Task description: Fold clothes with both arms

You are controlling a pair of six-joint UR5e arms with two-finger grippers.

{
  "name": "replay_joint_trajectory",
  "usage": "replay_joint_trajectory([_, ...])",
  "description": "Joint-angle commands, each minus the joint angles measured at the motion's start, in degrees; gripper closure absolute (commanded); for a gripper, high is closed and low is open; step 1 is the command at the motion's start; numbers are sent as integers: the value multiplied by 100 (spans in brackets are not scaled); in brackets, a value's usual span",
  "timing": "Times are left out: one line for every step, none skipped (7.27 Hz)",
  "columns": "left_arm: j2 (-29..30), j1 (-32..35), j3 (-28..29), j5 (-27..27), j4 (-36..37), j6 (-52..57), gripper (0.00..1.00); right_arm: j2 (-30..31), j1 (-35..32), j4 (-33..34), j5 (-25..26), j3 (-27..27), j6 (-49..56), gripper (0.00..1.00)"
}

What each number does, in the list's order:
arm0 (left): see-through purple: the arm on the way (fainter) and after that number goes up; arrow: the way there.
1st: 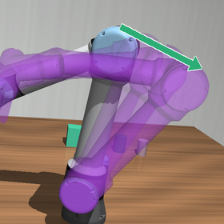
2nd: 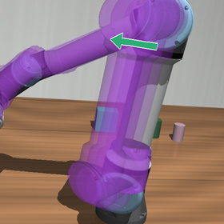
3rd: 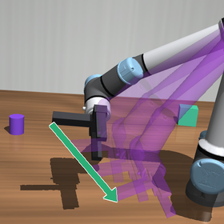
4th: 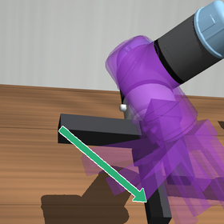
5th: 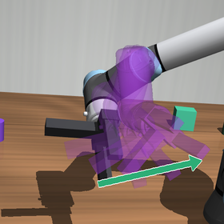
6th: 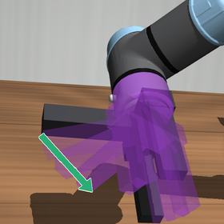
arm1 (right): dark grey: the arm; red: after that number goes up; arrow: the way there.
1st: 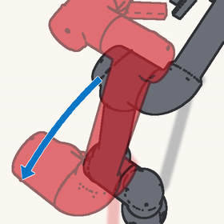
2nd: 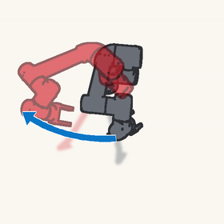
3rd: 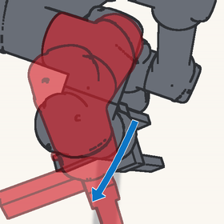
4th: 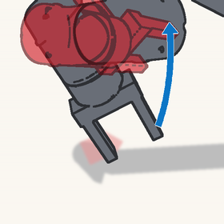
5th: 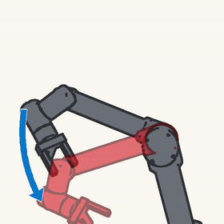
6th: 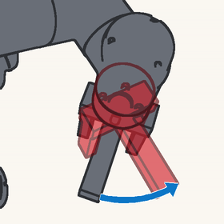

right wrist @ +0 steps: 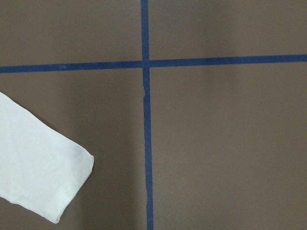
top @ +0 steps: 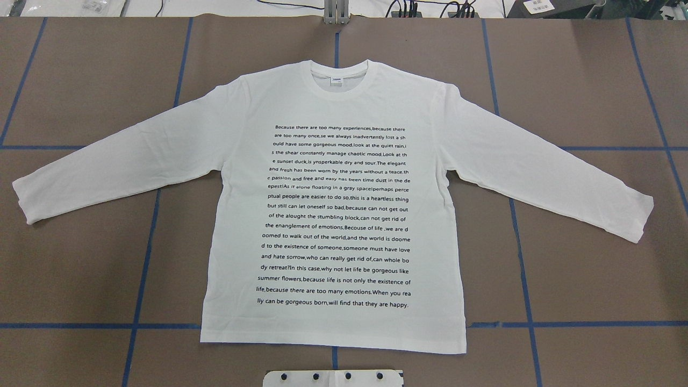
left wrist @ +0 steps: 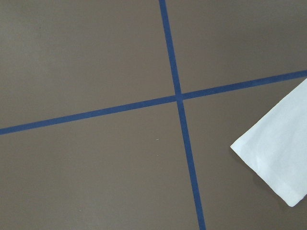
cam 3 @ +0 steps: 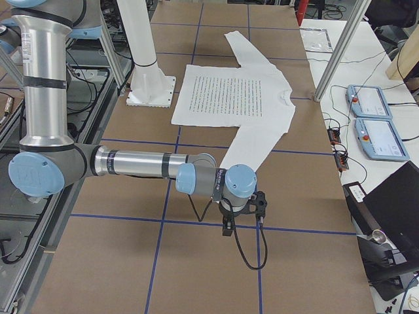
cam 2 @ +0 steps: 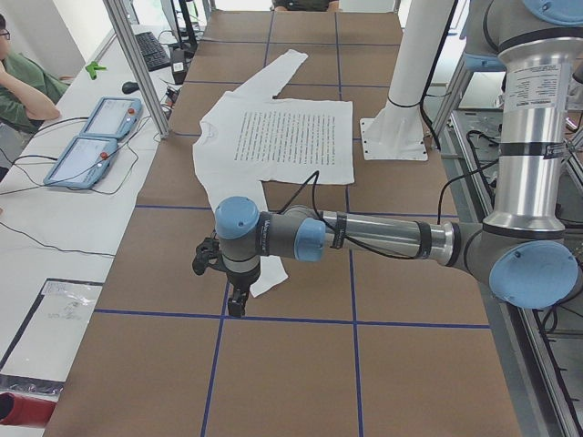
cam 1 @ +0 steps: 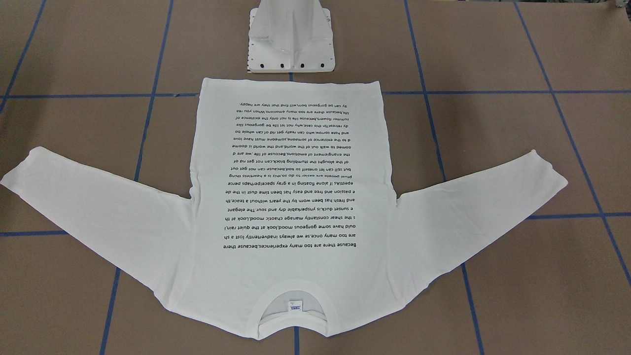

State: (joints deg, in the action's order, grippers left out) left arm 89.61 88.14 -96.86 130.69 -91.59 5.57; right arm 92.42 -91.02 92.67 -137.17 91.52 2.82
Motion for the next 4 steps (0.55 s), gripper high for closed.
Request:
replay_joint_trajectory([222, -16, -140, 9, -391, -12, 0, -257, 232, -555, -11, -55, 26, 0])
replay_joint_trajectory([189, -25, -10, 9, -856, 5, 0, -277, 338, -591, -12, -55, -26, 0])
replay_joint_trajectory([49, -25, -8, 9, -1226, -3, 0, -268, 461, -705, -3, -194, -9, 0])
replay_joint_trajectory([-22, -25, 0, 0, -1551, 14, 0, -251, 697, -1124, 15, -300, -18, 0])
